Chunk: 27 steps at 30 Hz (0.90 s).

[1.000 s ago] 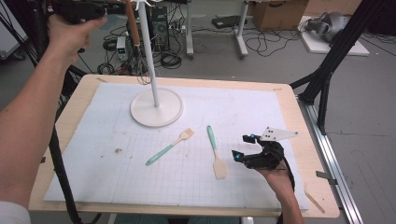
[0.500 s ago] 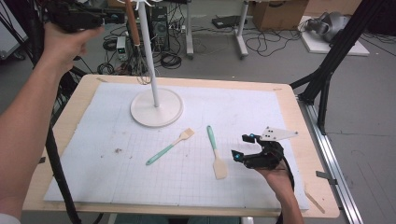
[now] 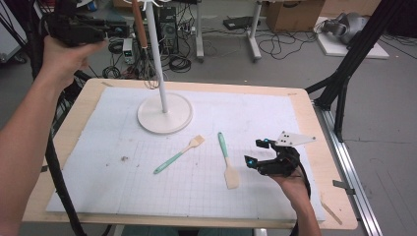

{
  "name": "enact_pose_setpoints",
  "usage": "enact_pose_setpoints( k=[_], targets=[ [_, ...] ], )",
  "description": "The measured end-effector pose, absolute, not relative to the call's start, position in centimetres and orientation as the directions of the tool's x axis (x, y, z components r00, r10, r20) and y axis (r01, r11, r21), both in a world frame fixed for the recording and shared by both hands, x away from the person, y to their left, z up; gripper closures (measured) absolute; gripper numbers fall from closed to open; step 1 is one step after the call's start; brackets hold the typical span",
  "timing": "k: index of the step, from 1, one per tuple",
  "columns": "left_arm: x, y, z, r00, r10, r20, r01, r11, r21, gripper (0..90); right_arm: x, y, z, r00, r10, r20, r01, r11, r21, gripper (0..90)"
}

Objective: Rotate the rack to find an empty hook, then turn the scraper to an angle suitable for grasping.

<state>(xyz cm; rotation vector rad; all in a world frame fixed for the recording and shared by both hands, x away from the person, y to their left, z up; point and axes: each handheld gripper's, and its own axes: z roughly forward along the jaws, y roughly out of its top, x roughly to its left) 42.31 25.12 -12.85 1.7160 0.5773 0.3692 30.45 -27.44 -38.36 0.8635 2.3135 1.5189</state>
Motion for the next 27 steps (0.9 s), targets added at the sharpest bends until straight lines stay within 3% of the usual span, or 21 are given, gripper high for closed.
enact_pose_setpoints(
  k=[27],
  targets=[
    [38.0,25.9,-16.4,0.819,0.572,-0.041,0.184,-0.194,0.964,49.8,30.1,-27.4,-38.5,-0.802,0.587,0.113,0.344,0.298,0.890,20.8]
  ],
)
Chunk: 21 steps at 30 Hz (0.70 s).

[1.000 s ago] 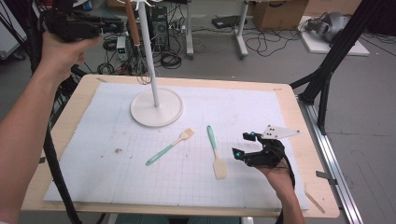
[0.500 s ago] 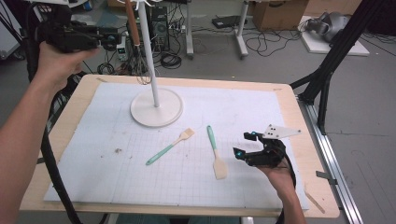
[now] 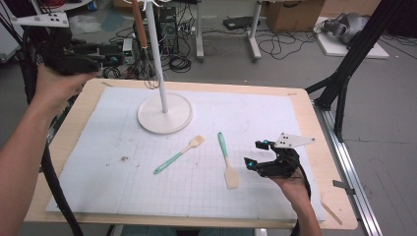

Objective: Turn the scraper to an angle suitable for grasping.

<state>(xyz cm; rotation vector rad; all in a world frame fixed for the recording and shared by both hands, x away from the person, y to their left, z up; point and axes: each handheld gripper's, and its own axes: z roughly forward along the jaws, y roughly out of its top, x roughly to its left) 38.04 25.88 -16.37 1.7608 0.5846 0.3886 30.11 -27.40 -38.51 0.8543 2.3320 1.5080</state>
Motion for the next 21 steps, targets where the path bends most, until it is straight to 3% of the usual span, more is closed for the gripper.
enact_pose_setpoints(
  k=[21],
  targets=[
    [33.6,24.6,-21.0,0.820,0.572,-0.015,0.182,-0.237,0.954,36.1,29.4,-26.8,-38.5,-0.796,0.601,0.079,0.326,0.314,0.891,20.9]
  ],
)
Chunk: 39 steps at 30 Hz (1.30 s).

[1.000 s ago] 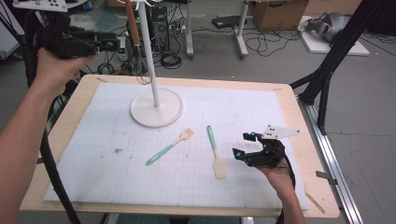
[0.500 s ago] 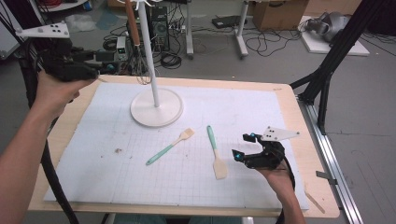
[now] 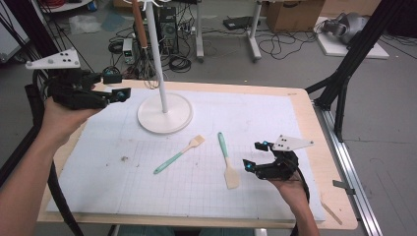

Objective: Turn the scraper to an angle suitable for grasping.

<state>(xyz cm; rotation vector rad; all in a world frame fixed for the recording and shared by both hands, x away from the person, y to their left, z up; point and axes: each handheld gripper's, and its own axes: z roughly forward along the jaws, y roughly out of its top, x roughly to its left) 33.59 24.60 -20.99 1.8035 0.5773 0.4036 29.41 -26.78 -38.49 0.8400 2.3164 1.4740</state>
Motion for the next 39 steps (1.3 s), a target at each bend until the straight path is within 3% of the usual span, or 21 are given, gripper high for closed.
enact_pose_setpoints(
  k=[17,39],
  targets=[
    [31.8,24.9,-27.1,0.809,0.585,-0.055,0.242,-0.247,0.939,29.3,29.2,-25.8,-38.6,-0.790,0.610,0.063,0.332,0.339,0.880,20.9],
    [29.9,25.1,-30.4,0.803,0.594,-0.046,0.254,-0.272,0.928,25.7,29.6,-24.8,-38.5,-0.803,0.593,0.064,0.325,0.344,0.881,20.9]
  ],
)
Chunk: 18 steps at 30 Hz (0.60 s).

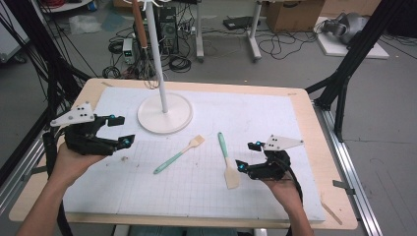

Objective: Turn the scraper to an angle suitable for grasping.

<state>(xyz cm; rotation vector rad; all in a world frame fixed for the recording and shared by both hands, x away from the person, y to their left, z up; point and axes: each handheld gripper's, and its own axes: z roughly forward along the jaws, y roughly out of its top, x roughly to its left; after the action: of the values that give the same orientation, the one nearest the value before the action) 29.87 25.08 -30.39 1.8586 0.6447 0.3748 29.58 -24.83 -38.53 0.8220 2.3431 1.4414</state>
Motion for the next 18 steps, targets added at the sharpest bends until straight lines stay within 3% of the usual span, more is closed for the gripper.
enact_pose_setpoints(
  k=[18],
  targets=[
    [29.9,25.1,-32.7,0.787,0.615,-0.044,0.276,-0.289,0.917,16.1,29.8,-24.7,-38.7,-0.796,0.601,0.066,0.340,0.355,0.871,20.0]
  ],
)
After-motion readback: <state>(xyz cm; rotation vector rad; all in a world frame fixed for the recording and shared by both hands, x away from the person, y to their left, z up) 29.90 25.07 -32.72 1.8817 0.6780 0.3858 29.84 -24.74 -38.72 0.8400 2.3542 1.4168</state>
